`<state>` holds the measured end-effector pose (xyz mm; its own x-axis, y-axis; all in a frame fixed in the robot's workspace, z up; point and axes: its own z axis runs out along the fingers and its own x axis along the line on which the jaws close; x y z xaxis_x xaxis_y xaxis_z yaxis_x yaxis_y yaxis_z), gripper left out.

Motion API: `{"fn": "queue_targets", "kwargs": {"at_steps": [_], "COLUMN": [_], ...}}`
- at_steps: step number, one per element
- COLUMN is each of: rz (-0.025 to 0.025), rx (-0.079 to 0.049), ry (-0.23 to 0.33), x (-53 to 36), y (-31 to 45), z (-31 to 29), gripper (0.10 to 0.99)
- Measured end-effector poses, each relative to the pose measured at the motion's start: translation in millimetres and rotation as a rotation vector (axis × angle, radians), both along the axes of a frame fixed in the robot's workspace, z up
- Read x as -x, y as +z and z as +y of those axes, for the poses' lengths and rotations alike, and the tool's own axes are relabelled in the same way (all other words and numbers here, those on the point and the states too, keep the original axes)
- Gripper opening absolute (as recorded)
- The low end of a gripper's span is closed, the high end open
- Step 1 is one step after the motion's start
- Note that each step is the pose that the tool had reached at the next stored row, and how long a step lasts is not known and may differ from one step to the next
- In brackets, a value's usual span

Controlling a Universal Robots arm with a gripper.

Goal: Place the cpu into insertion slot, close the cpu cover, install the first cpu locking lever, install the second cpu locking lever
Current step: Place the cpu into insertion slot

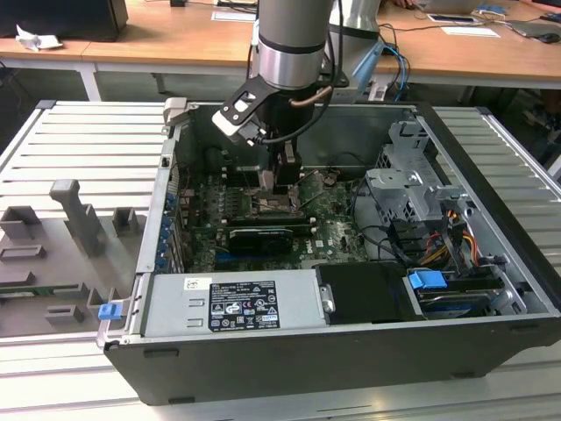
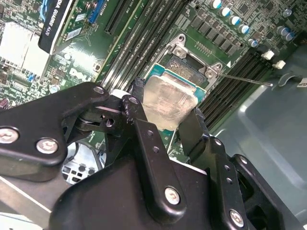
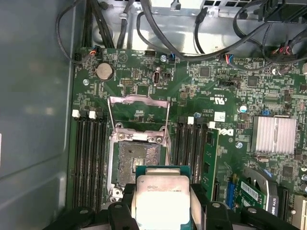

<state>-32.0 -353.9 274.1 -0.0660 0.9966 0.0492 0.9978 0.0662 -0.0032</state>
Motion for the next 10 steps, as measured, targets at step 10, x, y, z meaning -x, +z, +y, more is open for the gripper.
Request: {"fn": "queue_targets", "kwargs": {"at_steps": [10], "rz": [-0.0001], "rx": [0.000], "ry": [0.000], "x": [0.0], "y": [-9.0], "z": [3.1], "gripper": [0.537]}}
